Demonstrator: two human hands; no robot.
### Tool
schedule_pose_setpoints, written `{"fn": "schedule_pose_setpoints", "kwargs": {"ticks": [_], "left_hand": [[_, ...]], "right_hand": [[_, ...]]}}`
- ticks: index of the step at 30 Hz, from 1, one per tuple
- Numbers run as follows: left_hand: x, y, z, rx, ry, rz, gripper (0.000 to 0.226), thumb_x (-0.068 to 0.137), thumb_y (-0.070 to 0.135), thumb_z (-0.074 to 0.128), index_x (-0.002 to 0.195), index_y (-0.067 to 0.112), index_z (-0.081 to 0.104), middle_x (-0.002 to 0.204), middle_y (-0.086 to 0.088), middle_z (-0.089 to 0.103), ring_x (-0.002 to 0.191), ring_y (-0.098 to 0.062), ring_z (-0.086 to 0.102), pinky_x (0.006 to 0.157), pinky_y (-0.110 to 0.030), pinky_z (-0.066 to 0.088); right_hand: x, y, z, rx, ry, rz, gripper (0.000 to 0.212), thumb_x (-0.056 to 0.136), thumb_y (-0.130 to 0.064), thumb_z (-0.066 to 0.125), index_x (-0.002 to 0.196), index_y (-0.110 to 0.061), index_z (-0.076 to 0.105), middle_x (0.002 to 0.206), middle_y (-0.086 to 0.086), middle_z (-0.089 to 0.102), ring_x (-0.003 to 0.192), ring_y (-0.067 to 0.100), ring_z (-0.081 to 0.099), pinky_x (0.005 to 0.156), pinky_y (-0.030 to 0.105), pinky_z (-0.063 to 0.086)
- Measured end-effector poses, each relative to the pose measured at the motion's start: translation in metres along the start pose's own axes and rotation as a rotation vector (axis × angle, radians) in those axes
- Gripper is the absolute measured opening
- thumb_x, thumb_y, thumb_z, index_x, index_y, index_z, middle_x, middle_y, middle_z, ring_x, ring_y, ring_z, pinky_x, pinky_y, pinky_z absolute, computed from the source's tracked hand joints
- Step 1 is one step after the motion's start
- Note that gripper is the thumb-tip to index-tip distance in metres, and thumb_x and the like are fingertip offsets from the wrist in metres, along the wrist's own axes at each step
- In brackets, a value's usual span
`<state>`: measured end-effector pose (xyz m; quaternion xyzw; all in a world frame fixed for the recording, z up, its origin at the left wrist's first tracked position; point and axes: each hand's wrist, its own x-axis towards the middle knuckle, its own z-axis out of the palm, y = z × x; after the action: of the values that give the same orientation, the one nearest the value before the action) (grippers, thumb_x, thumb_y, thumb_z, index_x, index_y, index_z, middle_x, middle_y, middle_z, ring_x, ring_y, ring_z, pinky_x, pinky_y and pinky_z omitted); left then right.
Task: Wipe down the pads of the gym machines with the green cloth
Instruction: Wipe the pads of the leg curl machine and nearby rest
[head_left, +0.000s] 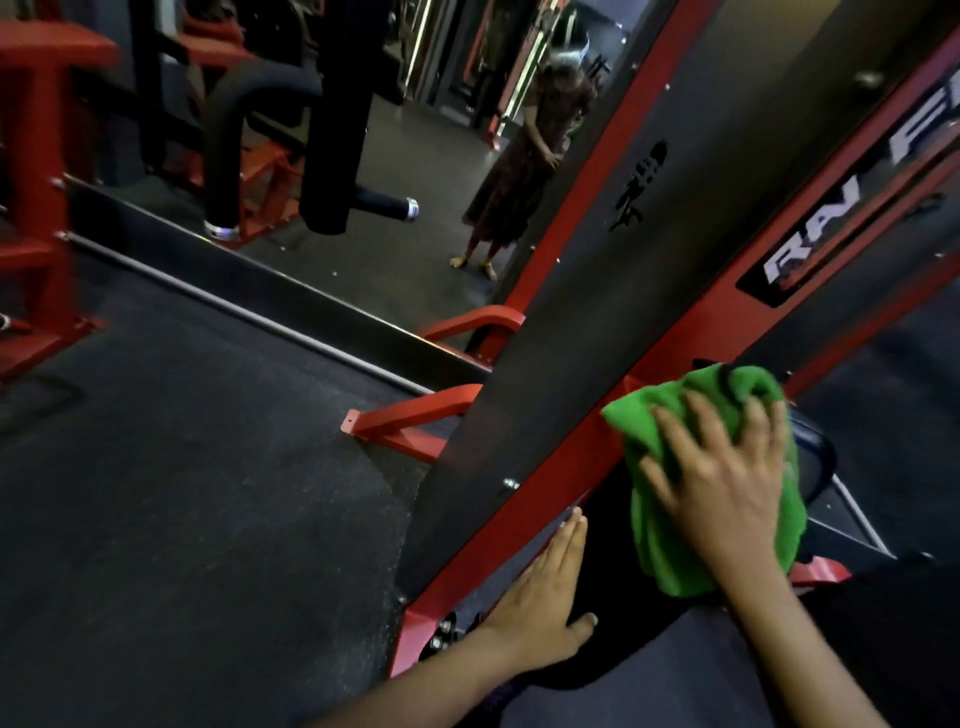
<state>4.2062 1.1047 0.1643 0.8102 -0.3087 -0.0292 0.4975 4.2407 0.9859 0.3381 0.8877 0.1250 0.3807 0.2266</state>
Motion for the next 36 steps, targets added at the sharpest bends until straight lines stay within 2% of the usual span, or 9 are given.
{"fn": "schedule_pose_setpoints", "kwargs": {"ticks": [3, 7, 11, 16, 20, 24, 28, 33, 36], "left_hand": [[0.011, 0.014, -0.014, -0.024, 0.009, 0.046, 0.093, 0.091, 0.022, 0.057, 0.147, 0.008, -0.016, 0.154, 0.002, -0.025, 0.144, -0.009, -0.019, 0.118, -0.021, -0.003], [0.026, 0.027, -0.022, -0.014, 0.025, 0.073, 0.097, 0.090, 0.022, 0.058, 0.143, 0.013, -0.023, 0.153, 0.003, -0.027, 0.144, -0.011, -0.019, 0.116, -0.018, -0.005], [0.040, 0.041, -0.036, 0.003, 0.056, 0.142, 0.098, 0.089, 0.021, 0.060, 0.139, 0.015, -0.024, 0.154, 0.004, -0.024, 0.145, -0.010, -0.015, 0.117, -0.019, -0.001], [0.065, 0.059, -0.052, 0.012, 0.093, 0.196, 0.103, 0.084, 0.017, 0.066, 0.140, 0.010, -0.020, 0.154, 0.002, -0.019, 0.145, -0.011, -0.013, 0.119, -0.022, 0.003], [0.087, 0.080, -0.071, 0.055, 0.153, 0.292, 0.103, 0.078, 0.016, 0.067, 0.145, 0.010, -0.011, 0.156, 0.002, -0.011, 0.143, -0.001, -0.014, 0.118, -0.020, 0.002], [0.106, 0.093, -0.082, 0.206, 0.108, 0.394, 0.106, 0.070, 0.017, 0.067, 0.149, 0.010, -0.004, 0.156, 0.004, -0.008, 0.145, -0.011, -0.014, 0.121, -0.036, 0.002], [0.113, 0.090, -0.093, 0.335, 0.018, 0.406, 0.112, 0.069, 0.031, 0.068, 0.152, 0.018, -0.006, 0.157, 0.011, -0.013, 0.145, -0.010, -0.017, 0.120, -0.041, -0.001], [0.115, 0.096, -0.113, 0.249, -0.171, 0.366, 0.117, 0.064, 0.041, 0.069, 0.145, 0.030, -0.014, 0.156, 0.013, -0.016, 0.144, -0.008, -0.018, 0.118, -0.034, -0.006], [0.119, 0.103, -0.119, 0.257, -0.182, 0.341, 0.110, 0.072, 0.030, 0.074, 0.148, 0.026, -0.005, 0.152, 0.017, -0.009, 0.142, -0.003, -0.013, 0.119, -0.038, -0.006]], "right_hand": [[0.022, 0.012, -0.012, 0.183, 0.029, 0.301, 0.049, 0.080, -0.044, 0.047, 0.110, -0.011, 0.069, 0.114, 0.016, 0.062, 0.110, 0.043, 0.044, 0.107, 0.055, 0.026], [0.018, 0.027, -0.014, 0.237, -0.073, 0.147, 0.054, 0.079, -0.049, 0.043, 0.115, -0.017, 0.068, 0.117, 0.009, 0.063, 0.107, 0.038, 0.042, 0.097, 0.050, 0.033], [0.027, 0.068, -0.020, 0.519, -0.115, 0.671, 0.066, 0.075, -0.055, 0.039, 0.122, -0.016, 0.063, 0.126, 0.009, 0.059, 0.108, 0.037, 0.042, 0.096, 0.042, 0.035], [0.010, 0.063, -0.012, 0.396, -0.124, 0.451, 0.065, 0.077, -0.057, 0.036, 0.124, -0.019, 0.062, 0.124, 0.006, 0.060, 0.106, 0.039, 0.046, 0.097, 0.039, 0.028], [0.008, 0.082, -0.010, 0.602, -0.085, 0.796, 0.072, 0.073, -0.060, 0.038, 0.121, -0.013, 0.064, 0.120, 0.010, 0.060, 0.107, 0.039, 0.050, 0.097, 0.044, 0.037], [-0.001, 0.061, -0.011, 0.421, -0.070, 0.560, 0.064, 0.078, -0.054, 0.037, 0.125, -0.018, 0.062, 0.126, 0.005, 0.059, 0.105, 0.038, 0.046, 0.093, 0.044, 0.037], [-0.001, 0.079, -0.006, 0.613, -0.044, 0.890, 0.056, 0.084, -0.052, 0.045, 0.127, -0.020, 0.060, 0.130, 0.003, 0.055, 0.113, 0.038, 0.044, 0.099, 0.045, 0.035], [-0.006, 0.063, -0.007, 0.519, -0.061, 0.690, 0.060, 0.081, -0.053, 0.039, 0.130, -0.024, 0.057, 0.132, 0.000, 0.053, 0.116, 0.033, 0.040, 0.096, 0.045, 0.033], [-0.004, 0.080, -0.003, 0.722, -0.021, 0.966, 0.050, 0.085, -0.046, 0.047, 0.127, -0.021, 0.060, 0.128, 0.002, 0.055, 0.116, 0.036, 0.043, 0.098, 0.043, 0.033]]}}
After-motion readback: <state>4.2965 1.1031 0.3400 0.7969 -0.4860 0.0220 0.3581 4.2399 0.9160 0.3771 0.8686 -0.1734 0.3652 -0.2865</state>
